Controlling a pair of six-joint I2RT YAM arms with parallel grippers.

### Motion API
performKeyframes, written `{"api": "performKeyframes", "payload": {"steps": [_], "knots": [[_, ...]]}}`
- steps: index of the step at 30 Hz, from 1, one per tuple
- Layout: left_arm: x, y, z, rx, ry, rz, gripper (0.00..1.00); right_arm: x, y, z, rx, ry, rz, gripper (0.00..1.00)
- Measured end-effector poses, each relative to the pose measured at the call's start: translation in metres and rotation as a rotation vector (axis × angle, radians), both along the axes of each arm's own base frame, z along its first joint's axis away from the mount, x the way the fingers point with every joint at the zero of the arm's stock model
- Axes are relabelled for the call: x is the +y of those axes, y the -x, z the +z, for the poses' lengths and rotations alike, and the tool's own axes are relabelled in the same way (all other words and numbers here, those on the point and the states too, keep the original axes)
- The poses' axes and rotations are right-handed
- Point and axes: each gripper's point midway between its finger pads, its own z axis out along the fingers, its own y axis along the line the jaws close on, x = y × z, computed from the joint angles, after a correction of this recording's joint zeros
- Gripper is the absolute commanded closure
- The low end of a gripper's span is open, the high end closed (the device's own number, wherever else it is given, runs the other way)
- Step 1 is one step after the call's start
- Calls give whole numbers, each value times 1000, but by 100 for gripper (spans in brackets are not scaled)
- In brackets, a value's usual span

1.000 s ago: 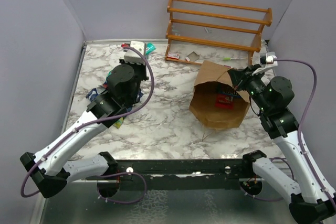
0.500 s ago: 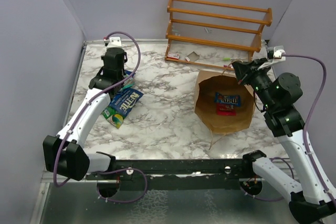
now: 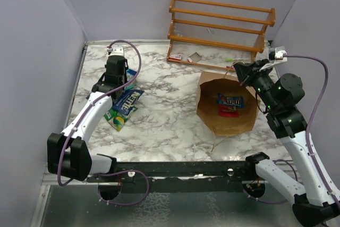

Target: Take the snacks out of the paper bag

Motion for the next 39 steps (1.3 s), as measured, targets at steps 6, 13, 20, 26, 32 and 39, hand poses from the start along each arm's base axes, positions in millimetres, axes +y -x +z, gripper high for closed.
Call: {"api": "performKeyframes", "payload": {"steps": [6,13,20,26,32,39], "knots": [[-19,6,-21,51,76,-78,80,1,5,2,-11,-2,14,98],[-33,19,-33,119,123,-152,45,18,18,-13,-3,25,134,98],[-69,37,12,14,284,-321,26,43,36,-39,34,52,312,98],[-129,70,54,-150,432,-571,25,49,43,-47,49,52,362,98],[-222,153,48,-192,506,-927,33,50,44,-47,49,52,368,98],[-283,220,26,-236,493,-1099,42,51,44,-47,49,51,373,98]]}}
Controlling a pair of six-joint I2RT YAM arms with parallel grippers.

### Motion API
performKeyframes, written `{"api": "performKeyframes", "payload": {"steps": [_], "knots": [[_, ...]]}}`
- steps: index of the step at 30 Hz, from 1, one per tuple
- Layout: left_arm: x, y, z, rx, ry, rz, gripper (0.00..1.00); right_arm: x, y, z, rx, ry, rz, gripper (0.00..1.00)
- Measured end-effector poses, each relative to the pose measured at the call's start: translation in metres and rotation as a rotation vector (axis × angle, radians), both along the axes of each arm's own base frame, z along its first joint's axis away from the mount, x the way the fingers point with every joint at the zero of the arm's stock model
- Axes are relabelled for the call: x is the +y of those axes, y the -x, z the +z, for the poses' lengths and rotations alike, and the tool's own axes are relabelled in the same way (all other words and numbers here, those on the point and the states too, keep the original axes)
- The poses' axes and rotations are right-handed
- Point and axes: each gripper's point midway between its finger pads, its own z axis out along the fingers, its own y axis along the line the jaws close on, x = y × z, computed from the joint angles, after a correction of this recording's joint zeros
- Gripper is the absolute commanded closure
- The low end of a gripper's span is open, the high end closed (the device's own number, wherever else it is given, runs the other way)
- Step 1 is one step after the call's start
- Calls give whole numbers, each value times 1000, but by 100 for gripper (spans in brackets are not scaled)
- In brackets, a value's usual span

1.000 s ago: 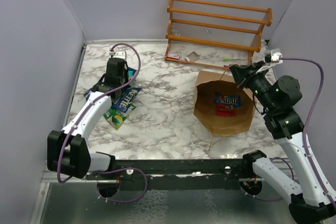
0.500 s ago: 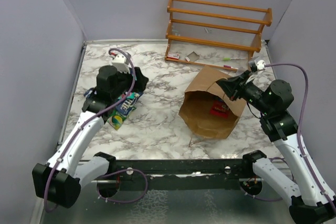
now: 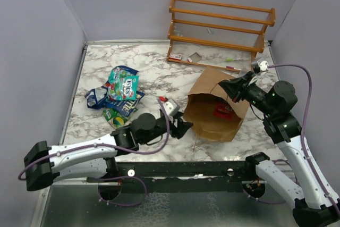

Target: Take the snacks out of the paper bag

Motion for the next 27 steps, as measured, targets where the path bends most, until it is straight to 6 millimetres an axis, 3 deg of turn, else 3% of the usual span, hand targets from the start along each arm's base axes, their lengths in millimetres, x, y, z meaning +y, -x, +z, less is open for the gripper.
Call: {"api": "performKeyframes", "payload": {"steps": [4,7,13,20,27], "knots": [[-42,21,-21,-73,-95,-13,45,0,1,0,1,-2,3,98],[-69,23,-41,-111,-169,-16,52,1,1,0,3,-5,5,98],[-105,2,-74,-155,-231,36,65,1,3,1,2,-7,11,98],[-160,-17,-99,-166,-247,43,67,3,7,4,2,-20,26,98],[-168,-49,-117,-137,-257,99,70,4,10,8,-3,-27,35,98]]}}
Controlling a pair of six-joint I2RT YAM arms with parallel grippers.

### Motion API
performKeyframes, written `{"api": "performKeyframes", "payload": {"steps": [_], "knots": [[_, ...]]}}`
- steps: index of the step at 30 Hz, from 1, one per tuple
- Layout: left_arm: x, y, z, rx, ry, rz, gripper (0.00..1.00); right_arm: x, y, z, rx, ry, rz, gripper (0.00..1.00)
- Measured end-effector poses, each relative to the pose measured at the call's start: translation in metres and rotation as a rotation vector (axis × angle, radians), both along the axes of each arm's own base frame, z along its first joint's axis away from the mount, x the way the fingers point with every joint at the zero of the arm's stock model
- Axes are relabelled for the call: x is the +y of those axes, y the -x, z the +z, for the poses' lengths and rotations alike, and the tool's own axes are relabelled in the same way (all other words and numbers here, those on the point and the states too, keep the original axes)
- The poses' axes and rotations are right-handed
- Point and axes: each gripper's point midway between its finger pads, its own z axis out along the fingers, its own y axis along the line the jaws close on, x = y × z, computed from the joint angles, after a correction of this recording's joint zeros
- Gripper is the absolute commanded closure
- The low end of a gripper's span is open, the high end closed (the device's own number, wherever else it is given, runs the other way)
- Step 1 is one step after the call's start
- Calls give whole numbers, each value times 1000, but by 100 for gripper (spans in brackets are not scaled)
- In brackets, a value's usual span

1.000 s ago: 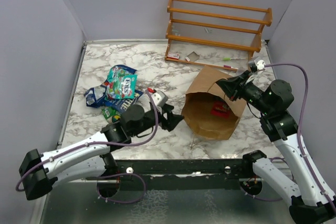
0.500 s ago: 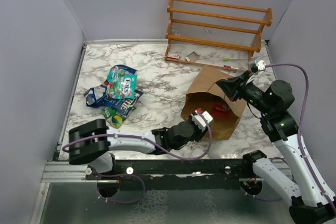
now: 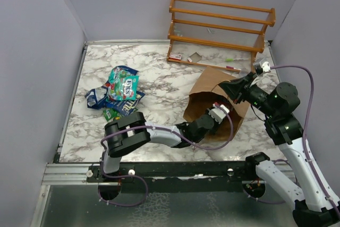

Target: Take the snacks out of the paper bag

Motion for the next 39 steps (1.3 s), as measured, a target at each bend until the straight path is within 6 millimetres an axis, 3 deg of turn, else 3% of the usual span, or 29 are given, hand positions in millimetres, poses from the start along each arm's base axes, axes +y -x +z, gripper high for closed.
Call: {"api": "performKeyframes", "payload": {"steps": [4,12,14,16,22,27,31,39], "knots": [[-1,-18,-13,33,7,36,60,0,1,0,1,-3,2,98],[-16,-31,-34,89,18,30,20,0,1,0,2,-3,2,98],[-23,-36,-36,101,29,30,4,0,0,1,2,-3,3,98],[-28,-41,-35,106,40,33,1,1,0,1,3,-3,5,98],[-43,-58,-44,120,41,59,1,3,0,-2,17,-4,17,98],[-39,-65,-67,128,0,93,6,4,0,-2,25,-8,23,98],[-36,-75,-81,123,-20,127,22,4,0,-3,27,-10,24,98],[-30,-91,-81,96,-25,158,64,4,0,-2,27,-10,24,98]]}}
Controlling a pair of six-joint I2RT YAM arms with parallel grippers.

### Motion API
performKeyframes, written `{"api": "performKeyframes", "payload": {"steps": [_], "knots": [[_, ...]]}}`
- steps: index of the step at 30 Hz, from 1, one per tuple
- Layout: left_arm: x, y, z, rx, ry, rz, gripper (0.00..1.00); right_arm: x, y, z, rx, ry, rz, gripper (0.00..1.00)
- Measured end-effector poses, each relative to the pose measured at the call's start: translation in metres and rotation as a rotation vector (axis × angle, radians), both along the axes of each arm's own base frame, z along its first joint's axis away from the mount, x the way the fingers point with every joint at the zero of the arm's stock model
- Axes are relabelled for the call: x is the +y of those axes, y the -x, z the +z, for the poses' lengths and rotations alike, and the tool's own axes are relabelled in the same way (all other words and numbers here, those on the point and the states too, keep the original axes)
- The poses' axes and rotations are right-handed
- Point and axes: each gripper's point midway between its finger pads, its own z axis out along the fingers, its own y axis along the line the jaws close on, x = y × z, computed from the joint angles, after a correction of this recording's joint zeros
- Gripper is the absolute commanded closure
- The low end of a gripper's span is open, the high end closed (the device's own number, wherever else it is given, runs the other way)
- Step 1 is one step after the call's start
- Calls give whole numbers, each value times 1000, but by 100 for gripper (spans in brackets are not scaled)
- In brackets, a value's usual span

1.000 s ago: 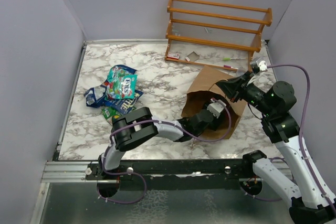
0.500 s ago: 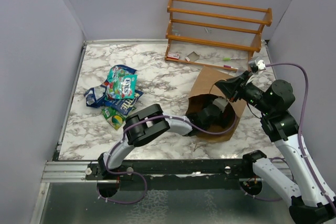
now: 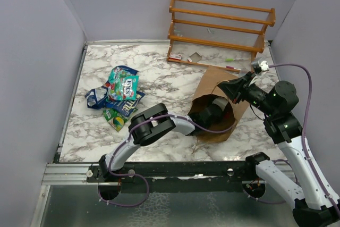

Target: Take the snacks out of the paper bag

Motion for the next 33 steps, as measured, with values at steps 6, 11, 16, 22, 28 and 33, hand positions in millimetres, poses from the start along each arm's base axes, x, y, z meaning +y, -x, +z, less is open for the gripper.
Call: {"api": "performKeyframes", "payload": {"steps": [6,11,16,22,28,33], "knots": [[4,0,3,-15,-24,-13,85,0,0,0,-1,0,0,98],[11,7,11,-11,-37,-35,97,0,0,0,-1,0,0,98],[12,11,14,-1,-41,-54,75,0,0,0,-1,0,0,98],[12,13,12,22,-64,-55,16,0,0,0,-2,-1,0,98],[-8,2,41,-2,-14,-42,1,0,0,0,-2,-1,0,98],[-17,-4,21,-15,-26,-30,3,0,0,0,-1,0,0,98]]}}
